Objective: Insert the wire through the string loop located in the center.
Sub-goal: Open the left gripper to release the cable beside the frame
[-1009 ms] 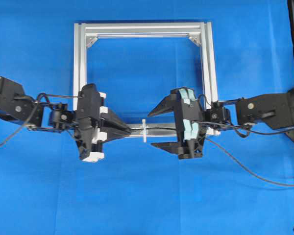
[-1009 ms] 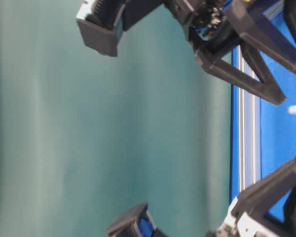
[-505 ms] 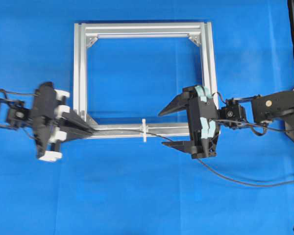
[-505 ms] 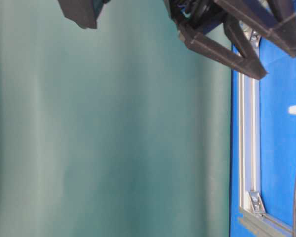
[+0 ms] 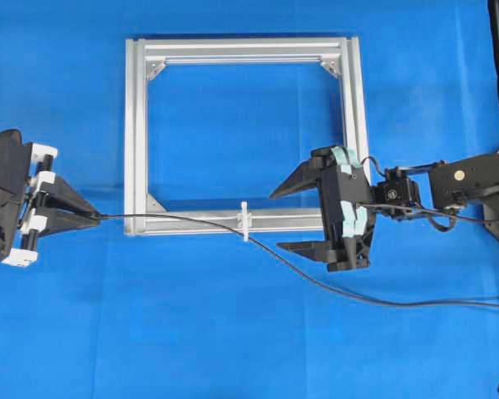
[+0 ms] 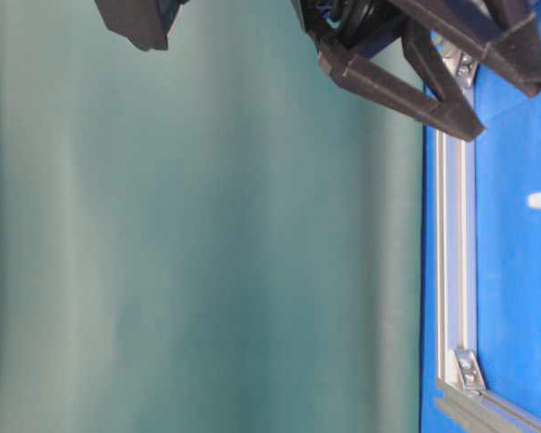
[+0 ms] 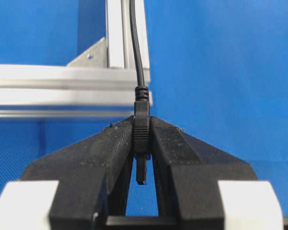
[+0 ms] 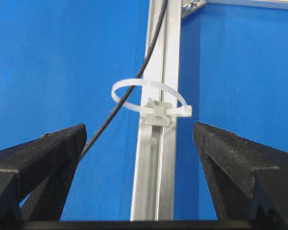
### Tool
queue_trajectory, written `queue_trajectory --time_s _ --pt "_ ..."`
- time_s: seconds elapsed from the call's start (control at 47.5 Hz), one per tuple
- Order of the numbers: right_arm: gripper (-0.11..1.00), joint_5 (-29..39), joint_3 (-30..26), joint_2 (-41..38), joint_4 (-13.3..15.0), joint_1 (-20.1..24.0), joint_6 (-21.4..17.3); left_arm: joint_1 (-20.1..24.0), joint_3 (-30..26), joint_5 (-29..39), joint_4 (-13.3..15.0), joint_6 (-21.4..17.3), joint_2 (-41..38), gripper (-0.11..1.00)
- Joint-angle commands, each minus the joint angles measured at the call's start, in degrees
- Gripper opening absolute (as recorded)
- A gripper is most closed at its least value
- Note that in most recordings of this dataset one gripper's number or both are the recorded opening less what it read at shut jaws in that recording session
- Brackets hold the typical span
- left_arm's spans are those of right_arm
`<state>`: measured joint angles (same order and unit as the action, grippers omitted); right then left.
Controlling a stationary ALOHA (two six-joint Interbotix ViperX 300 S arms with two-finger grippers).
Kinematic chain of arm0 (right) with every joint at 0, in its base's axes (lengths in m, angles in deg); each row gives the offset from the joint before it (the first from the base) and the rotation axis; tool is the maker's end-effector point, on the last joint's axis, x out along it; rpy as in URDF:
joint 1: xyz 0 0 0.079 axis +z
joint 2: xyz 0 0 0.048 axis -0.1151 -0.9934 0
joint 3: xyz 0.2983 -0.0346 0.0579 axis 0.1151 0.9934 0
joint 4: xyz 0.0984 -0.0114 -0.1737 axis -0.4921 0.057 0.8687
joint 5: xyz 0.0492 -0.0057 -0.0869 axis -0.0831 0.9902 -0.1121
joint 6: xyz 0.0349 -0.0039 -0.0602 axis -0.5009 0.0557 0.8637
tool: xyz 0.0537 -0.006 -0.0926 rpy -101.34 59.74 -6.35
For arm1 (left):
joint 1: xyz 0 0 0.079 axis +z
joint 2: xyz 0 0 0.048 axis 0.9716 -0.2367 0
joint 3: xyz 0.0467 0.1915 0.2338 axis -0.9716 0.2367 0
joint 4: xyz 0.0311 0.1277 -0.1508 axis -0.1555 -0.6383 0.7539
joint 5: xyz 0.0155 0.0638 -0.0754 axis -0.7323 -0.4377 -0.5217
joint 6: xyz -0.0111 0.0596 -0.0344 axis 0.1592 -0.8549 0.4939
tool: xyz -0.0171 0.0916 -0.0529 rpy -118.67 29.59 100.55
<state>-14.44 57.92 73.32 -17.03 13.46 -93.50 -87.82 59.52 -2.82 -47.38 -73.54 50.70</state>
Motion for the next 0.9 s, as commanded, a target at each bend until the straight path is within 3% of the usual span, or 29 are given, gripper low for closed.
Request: queue_trajectory --time_s 0.0,0.358,0.652,0.736,0.883 --pt "0.9 -0.4 -1.5 1.2 -0.2 0.2 0.0 -0.3 -0.8 1.2 -0.3 -0.3 0.2 0.08" --pt "0.9 -0.4 -2.5 1.2 -0.2 0.1 -0.1 -0.3 -6.1 12.5 -0.8 -0.3 -5.2 0.08" --pt "0.9 -0.2 -2.8 1.2 -0.4 0.4 -0.1 -0.3 -6.9 13.1 -0.7 1.0 -6.0 0.09" --pt "0.9 -0.2 -2.9 1.2 -0.4 0.4 -0.1 -0.3 -6.9 13.1 -0.7 1.9 -6.0 0.25" --pt "0.9 -0.2 -2.8 1.2 -0.4 0.4 -0.1 -0.2 -6.6 13.1 -0.7 1.8 -5.7 0.71"
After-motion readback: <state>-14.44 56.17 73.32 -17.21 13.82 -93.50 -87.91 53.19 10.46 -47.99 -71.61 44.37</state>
